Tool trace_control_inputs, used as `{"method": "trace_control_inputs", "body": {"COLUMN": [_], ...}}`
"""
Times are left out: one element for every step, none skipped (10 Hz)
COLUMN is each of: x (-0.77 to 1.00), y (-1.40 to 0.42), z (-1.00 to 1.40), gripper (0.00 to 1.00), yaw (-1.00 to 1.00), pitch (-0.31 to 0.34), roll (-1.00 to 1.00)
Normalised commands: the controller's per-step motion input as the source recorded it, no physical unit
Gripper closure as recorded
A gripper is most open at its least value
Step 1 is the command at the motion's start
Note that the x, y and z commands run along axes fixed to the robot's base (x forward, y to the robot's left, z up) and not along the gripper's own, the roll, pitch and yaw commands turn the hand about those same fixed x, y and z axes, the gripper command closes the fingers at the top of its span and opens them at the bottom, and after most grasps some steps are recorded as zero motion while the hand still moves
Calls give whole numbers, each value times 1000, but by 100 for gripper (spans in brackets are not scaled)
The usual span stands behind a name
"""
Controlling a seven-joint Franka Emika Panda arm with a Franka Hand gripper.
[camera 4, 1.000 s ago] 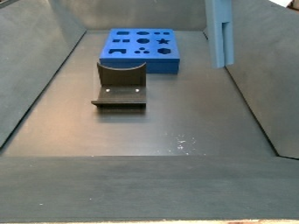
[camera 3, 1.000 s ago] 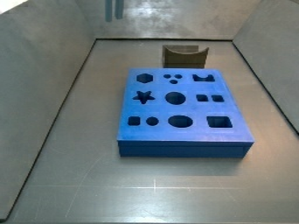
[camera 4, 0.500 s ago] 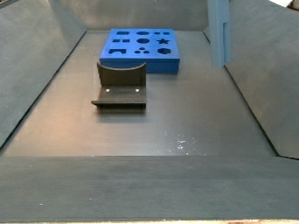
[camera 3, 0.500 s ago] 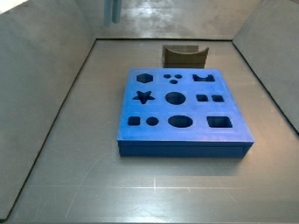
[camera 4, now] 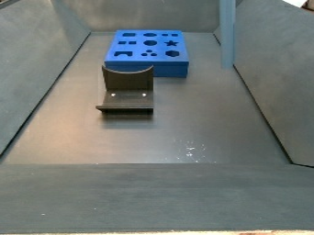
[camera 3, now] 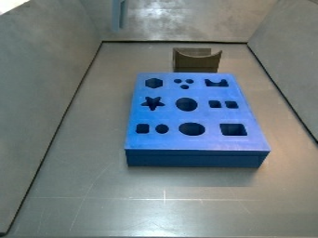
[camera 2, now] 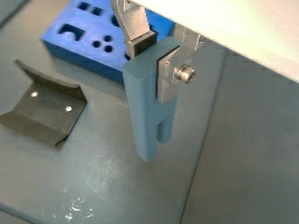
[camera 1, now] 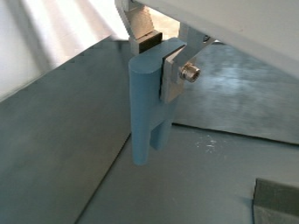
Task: Pick up the square-circle object. Move up. Rotate the square-circle object. Place the square-circle object on the fixture. Regrasp the square-circle object. Move to above the board. Insert the square-circle object.
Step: Rotate the square-circle object.
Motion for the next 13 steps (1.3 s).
{"method": "trace_control_inputs", "body": {"x": [32, 19, 2, -21, -34, -46, -60, -57, -33, 0, -1, -2, -2], "y": [5, 4, 7, 2, 2, 2, -1, -3, -4, 0, 1, 4, 3], "z": [-10, -8, -9, -12, -8, -7, -2, -1, -1, 0, 1, 1, 1], "gripper": [100, 100, 100, 100, 100, 100, 100, 100, 100, 100, 100, 100, 100], "yaw": [1000, 1000, 1000, 1000, 1000, 1000, 316, 160, 37, -1000, -1000, -1000, -1000], "pitch": [-416, -460, -546, -663, -797, -919, -687, -566, -357, 0, 2, 2, 2], "roll": [-491, -497, -512, -540, -569, -605, -364, -272, -176, 0, 0, 0, 0]}}
